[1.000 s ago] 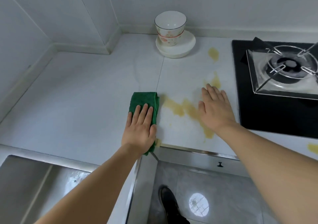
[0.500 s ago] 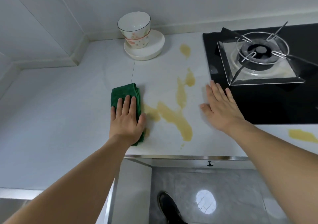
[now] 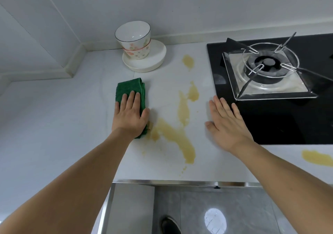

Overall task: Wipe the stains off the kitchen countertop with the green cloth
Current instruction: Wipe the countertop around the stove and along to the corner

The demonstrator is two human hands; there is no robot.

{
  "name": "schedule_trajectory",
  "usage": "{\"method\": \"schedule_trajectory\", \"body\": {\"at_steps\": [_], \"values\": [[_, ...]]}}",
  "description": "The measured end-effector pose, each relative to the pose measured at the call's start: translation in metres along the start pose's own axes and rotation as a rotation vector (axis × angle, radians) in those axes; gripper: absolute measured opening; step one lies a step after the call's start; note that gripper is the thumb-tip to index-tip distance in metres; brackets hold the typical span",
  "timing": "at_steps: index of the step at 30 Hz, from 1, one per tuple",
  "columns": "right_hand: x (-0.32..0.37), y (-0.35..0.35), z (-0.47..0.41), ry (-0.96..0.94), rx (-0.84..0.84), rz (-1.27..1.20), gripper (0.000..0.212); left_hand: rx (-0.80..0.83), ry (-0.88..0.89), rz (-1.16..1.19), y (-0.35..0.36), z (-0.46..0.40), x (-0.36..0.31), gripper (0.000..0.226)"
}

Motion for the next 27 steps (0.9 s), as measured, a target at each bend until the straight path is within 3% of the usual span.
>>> {"method": "schedule_trajectory", "body": {"at_steps": [8,16,21,24,27], "values": [[0.002,-0.005,0.004,-0.019,-0.017,-0.064,0.064,0.072,0.070,0.030,0.011,0.115,-0.027,0.076],[0.001,-0.002,0.002,0.004,-0.030,-0.062,0.065,-0.001,0.085,0.017,0.009,0.025,-0.021,0.065],[0.000,0.002,0.001,0.012,-0.078,-0.013,0.080,-0.032,0.044,0.016,0.003,-0.056,-0.027,0.067],[-0.001,0.002,-0.001,0.013,-0.083,-0.032,0.066,-0.006,0.034,0.018,0.002,-0.053,-0.031,0.067],[0.000,0.000,0.002,0.020,-0.077,-0.050,0.064,-0.008,0.030,0.076,0.005,0.004,-0.036,0.071]]}}
Point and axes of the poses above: each hand's wrist, its own z-axis away from the middle knuckle, its own y-axis out of the palm, x = y × z, the point moved 1 cm from there along -z, towards the middle knuckle, and after that the axes turned 1 degree about -y, right-handed, at the moved point
